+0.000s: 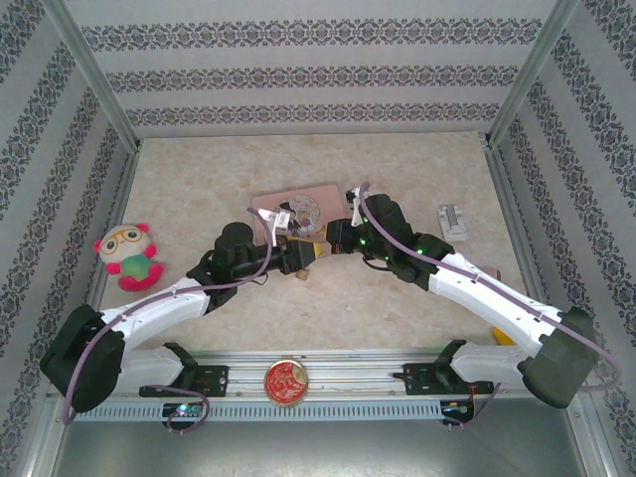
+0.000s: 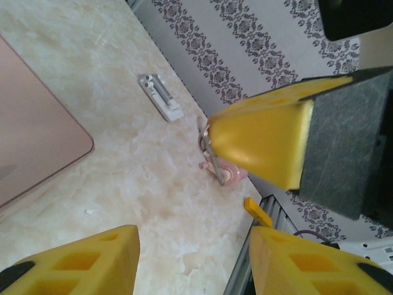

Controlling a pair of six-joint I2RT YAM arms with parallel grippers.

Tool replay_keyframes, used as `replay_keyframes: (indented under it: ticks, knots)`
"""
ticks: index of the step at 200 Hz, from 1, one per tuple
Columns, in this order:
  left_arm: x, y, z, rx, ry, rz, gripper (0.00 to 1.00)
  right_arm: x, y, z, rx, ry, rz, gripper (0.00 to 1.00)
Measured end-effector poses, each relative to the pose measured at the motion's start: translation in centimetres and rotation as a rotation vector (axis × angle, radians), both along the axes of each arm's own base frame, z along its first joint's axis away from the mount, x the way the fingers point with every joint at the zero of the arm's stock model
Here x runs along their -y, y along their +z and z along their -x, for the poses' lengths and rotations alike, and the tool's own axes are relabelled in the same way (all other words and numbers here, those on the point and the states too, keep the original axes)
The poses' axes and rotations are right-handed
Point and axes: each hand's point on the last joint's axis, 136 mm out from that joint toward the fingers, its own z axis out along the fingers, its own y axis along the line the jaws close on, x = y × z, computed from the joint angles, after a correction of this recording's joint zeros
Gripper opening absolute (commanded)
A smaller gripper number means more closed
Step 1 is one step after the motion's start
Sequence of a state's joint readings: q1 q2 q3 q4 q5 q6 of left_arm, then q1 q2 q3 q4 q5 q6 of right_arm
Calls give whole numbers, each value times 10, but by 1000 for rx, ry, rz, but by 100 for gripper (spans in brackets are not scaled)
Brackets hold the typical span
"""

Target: Unlock a padlock with a key

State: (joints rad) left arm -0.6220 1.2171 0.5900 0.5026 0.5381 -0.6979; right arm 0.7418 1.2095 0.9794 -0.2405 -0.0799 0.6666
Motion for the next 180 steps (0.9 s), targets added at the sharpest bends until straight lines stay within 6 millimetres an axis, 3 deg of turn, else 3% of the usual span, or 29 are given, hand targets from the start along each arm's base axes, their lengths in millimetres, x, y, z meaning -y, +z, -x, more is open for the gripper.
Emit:
replay_keyframes:
  ticks: [57,123,180]
  knots:
    - [1,18,-6,43,20,40,43,-3,0,1,-5,13,-7,0]
    - [2,13,-12,36,36,30,24,-4,1,1,-3,15,-16,0]
    - [2,14,-14,41,44,32,28,-5,1,1,-7,16,-20,0]
